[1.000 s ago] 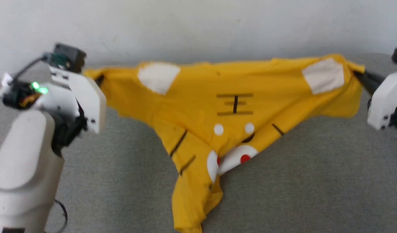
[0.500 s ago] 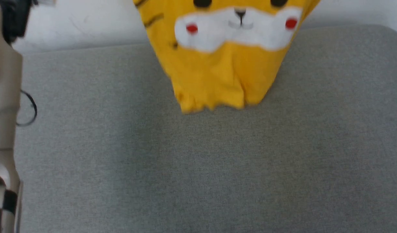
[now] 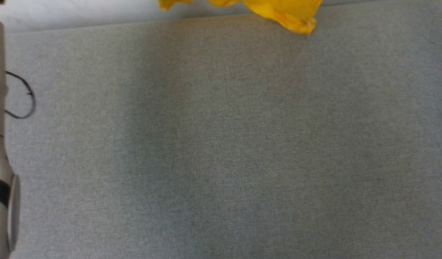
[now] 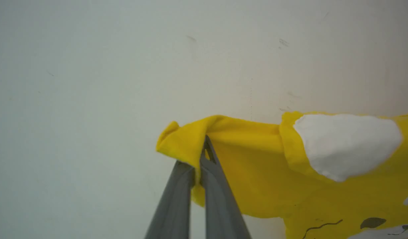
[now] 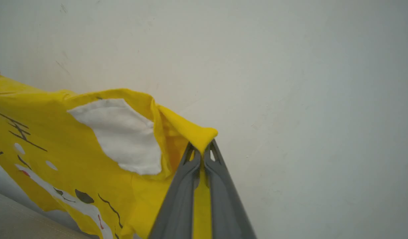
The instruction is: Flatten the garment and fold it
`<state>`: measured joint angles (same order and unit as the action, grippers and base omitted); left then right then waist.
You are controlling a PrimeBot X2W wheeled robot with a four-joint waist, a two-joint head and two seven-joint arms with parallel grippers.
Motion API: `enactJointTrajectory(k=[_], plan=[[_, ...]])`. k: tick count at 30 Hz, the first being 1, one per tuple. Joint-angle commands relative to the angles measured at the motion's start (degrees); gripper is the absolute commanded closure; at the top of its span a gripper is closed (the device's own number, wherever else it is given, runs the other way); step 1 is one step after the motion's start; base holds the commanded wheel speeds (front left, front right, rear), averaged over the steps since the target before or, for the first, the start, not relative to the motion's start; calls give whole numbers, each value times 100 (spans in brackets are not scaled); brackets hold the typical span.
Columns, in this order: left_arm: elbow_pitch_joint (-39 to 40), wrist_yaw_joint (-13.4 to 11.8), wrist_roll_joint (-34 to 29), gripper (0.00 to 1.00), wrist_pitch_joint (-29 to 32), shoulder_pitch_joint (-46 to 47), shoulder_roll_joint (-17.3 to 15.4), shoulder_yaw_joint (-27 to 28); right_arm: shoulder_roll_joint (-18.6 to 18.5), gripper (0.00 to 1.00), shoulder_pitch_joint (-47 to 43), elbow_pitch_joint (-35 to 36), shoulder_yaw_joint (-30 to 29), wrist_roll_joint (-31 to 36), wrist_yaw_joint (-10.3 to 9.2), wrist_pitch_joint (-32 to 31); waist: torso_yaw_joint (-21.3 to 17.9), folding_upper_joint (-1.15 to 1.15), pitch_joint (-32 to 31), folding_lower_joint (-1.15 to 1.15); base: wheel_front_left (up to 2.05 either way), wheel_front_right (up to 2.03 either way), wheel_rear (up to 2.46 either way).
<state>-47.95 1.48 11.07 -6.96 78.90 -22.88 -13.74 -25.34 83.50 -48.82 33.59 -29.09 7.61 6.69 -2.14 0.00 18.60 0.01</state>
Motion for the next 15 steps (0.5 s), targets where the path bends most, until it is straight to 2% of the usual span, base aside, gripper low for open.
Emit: enactJointTrajectory(k=[1, 9, 12, 15], plan=[[-114, 21, 82, 100, -72, -105, 65, 38, 81, 100, -56, -90, 116, -118, -12, 40, 45, 0, 190, -1, 0, 0, 0], [-732, 66, 555, 100, -587, -830, 418, 280, 356, 100, -712, -377, 818, -897, -12, 295, 121, 0, 295, -1, 0, 0, 0], [-733, 88, 666, 100, -719, -1339, 538, 332, 272, 100, -1138, -262, 1034, -1201, -12, 439, 205, 0, 120, -1, 0, 0, 0], [-516, -29, 720, 100, -783, -2085, 613, 405, 68, 100, -1708, 26, 1221, -1410, -12, 588, 281, 0, -152, -1, 0, 0, 0]])
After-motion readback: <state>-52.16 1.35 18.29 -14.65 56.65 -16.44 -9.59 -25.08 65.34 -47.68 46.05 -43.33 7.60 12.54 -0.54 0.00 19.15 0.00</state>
